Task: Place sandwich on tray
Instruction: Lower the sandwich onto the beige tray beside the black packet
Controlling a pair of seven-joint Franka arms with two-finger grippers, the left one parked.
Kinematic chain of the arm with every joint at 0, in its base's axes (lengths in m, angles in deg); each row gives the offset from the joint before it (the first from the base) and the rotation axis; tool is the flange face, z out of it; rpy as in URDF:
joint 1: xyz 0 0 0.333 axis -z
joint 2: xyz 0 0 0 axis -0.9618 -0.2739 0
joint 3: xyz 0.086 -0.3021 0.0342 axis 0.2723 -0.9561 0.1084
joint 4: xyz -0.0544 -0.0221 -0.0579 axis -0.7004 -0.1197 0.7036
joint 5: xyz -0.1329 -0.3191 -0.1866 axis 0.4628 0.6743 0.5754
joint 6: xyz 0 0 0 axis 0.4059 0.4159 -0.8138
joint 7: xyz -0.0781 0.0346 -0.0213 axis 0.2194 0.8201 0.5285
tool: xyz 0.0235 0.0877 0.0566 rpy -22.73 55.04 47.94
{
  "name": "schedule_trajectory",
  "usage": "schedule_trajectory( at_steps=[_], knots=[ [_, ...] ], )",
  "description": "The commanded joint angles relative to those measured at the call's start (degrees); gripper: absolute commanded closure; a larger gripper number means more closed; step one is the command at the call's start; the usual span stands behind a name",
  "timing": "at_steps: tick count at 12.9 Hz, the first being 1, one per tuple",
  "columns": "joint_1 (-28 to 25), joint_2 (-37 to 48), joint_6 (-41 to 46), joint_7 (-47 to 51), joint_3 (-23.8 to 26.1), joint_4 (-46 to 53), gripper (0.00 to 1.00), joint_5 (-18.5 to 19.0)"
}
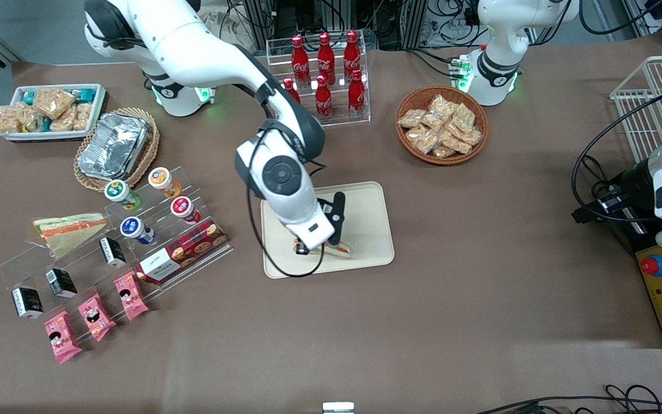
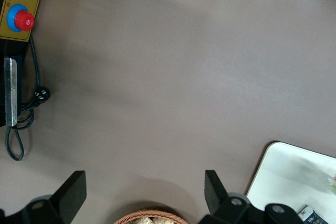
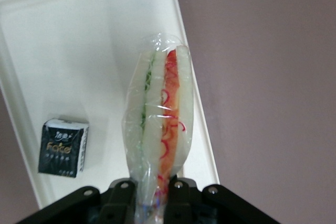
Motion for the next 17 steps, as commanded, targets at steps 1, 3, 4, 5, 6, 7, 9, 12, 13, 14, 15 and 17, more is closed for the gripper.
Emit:
schedule_trajectory(
  at_steps=[1, 3, 4, 5, 6, 7, 9, 12, 13, 14, 15, 17],
  knots=[
    [-0.2, -1.5, -4.0, -1.5, -0.1, -1.2, 1.00, 2.5],
    [-0.6, -4.0, -6.9, -1.2, -0.1, -1.2, 1.00, 2.7],
    [-1.2, -4.7, -7.5, -1.1, -0.1, -1.2, 1.00, 2.9],
    [-1.1, -5.1, -7.9, -1.1, -0.1, -1.2, 1.00, 3.0],
    [-0.9, -5.3, -8.3, -1.1, -0.1, -1.2, 0.96, 3.0],
    [-0.7, -5.3, -8.4, -1.2, -0.1, -1.2, 0.89, 2.9],
    [-0.5, -5.1, -8.4, -0.6, 0.0, -1.2, 0.73, 2.3],
    [0.3, -4.2, -8.1, -0.7, 0.0, -0.9, 0.00, 0.0],
    [0.4, -3.4, -7.8, -0.7, 0.0, -0.9, 0.00, -1.1],
    [1.2, -2.5, -6.9, -0.8, 0.0, -0.9, 0.00, -2.3],
    [2.1, -1.5, -5.4, -0.8, 0.1, -0.9, 0.00, -3.4],
    [2.7, 1.8, -2.1, -0.6, -0.2, -0.6, 0.00, -4.9]
  ],
)
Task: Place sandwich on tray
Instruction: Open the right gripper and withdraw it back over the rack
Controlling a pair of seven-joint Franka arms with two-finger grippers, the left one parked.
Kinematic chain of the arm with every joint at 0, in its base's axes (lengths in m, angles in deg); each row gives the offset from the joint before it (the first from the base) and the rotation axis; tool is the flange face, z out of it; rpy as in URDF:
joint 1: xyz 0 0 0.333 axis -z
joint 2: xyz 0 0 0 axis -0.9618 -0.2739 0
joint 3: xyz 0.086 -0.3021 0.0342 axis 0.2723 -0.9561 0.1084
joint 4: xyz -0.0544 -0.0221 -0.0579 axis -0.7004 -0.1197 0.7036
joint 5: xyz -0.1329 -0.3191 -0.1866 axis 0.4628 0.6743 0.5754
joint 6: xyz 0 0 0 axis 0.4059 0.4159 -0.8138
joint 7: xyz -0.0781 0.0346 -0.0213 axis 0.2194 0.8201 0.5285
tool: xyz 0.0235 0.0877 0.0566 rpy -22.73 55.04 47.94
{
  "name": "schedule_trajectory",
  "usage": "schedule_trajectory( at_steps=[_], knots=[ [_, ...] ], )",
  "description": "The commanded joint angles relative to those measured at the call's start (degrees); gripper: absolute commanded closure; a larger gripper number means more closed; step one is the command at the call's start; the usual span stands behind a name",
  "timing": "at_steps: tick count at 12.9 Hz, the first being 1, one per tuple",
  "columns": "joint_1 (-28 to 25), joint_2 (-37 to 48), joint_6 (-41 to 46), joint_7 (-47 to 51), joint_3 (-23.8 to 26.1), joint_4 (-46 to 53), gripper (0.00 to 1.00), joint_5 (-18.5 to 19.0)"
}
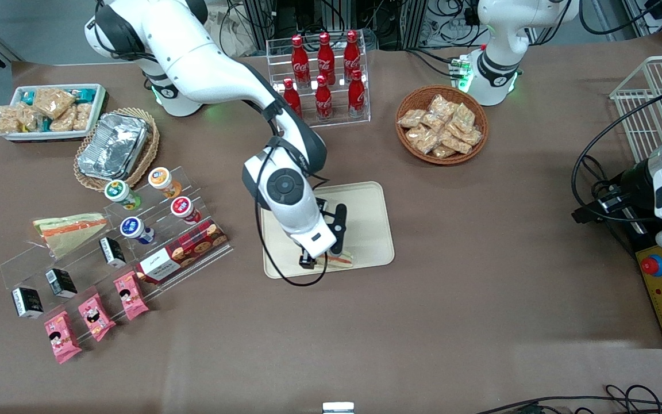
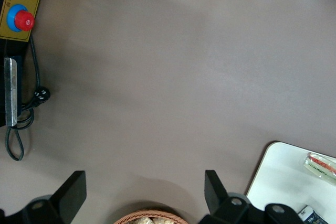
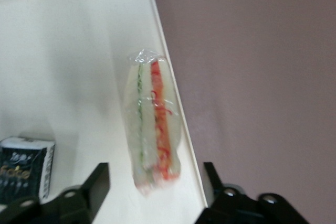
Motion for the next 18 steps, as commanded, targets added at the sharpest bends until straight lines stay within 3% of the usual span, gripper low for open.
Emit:
schedule_trajectory(
  at_steps=[1, 6, 10, 14, 18],
  knots=[
    [2.0, 5.9, 5.8, 0.3, 0.1, -0.5, 0.00, -2.3],
    [10.7, 15.4, 14.6, 5.7, 0.0, -0.9, 0.00, -2.7],
    [18.7, 21.9, 25.4, 20.6, -0.1, -0.8, 0.00, -2.7],
    [28.5, 25.2, 27.9, 21.6, 0.1, -0.3, 0.00, -2.6],
    [35.0, 26.3, 31.9, 21.6, -0.1, -0.2, 0.00, -2.3]
  ],
)
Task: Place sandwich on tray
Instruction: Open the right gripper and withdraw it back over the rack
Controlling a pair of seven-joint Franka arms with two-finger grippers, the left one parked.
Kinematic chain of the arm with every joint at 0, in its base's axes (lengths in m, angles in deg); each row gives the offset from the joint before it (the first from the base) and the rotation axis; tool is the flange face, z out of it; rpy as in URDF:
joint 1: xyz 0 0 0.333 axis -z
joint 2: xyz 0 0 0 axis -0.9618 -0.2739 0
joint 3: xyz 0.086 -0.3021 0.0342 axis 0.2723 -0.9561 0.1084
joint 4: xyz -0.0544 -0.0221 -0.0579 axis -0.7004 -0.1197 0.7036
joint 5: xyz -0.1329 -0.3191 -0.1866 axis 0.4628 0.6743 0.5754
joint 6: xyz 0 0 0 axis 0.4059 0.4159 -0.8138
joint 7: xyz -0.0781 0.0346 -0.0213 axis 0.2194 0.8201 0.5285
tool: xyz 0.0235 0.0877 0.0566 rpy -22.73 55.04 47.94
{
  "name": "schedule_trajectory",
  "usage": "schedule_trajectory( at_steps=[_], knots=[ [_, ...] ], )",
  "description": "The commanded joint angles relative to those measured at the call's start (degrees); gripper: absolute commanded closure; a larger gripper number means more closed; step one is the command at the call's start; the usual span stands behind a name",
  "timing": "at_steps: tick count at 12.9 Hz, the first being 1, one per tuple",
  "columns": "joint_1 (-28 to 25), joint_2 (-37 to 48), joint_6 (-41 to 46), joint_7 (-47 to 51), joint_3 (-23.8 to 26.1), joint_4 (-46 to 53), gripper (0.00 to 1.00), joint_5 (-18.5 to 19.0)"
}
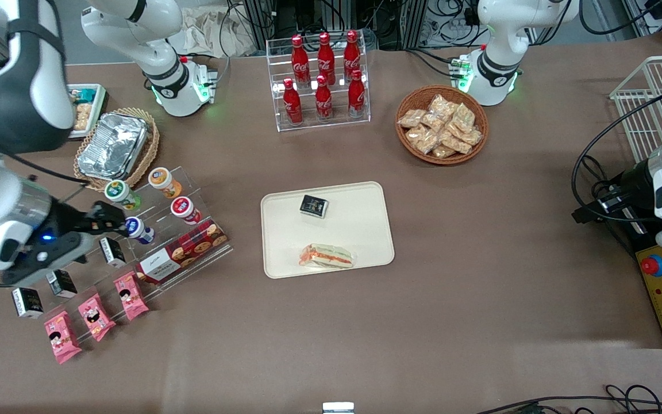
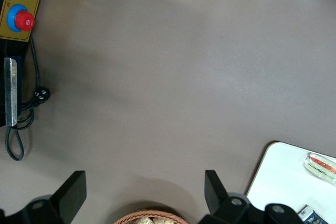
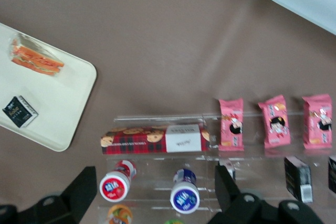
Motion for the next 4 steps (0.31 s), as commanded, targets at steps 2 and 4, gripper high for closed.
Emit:
schedule_trajectory(
  at_steps=[2, 4],
  knots=[
    [3.1, 0.8, 2.8, 1.4, -0.4, -0.5, 0.00, -0.2],
    [3.4, 0.8, 3.5, 1.7, -2.6, -0.4, 0.00, -0.3]
  ],
)
